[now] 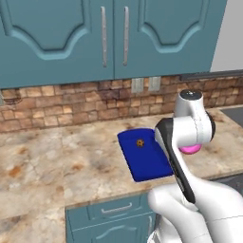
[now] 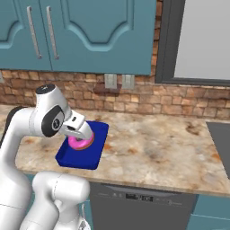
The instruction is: Move the dessert items from the plate to the tray.
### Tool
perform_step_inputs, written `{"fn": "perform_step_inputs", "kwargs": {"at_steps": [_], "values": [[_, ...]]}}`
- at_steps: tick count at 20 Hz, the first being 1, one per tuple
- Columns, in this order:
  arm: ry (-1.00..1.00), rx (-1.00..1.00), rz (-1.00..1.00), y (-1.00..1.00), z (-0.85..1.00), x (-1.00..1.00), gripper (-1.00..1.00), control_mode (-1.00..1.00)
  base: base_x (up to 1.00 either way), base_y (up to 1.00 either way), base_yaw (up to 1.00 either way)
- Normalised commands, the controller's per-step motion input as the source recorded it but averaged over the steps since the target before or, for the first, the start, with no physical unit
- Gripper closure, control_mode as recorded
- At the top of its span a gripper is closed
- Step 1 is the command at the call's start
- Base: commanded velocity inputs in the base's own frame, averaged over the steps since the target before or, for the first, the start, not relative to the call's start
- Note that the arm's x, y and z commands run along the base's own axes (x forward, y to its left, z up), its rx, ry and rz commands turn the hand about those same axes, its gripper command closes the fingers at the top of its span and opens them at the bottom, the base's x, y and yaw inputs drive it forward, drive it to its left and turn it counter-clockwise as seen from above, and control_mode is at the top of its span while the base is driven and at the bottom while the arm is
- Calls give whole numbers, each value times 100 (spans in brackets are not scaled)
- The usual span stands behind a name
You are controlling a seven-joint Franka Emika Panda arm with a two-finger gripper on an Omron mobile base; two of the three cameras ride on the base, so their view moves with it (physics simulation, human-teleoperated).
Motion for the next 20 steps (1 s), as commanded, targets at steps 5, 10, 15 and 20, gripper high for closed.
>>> {"fn": "perform_step_inputs", "kwargs": {"at_steps": [5, 10, 15, 20], "values": [[0, 0, 0, 0, 0, 0, 100, -100, 0, 14, 2], [0, 0, 0, 0, 0, 0, 100, -100, 0, 0, 0], [-1, 0, 0, 7, -3, 25, 100, -100, 0, 0, 0], [0, 5, 0, 19, -18, 45, 100, -100, 0, 0, 0]]}}
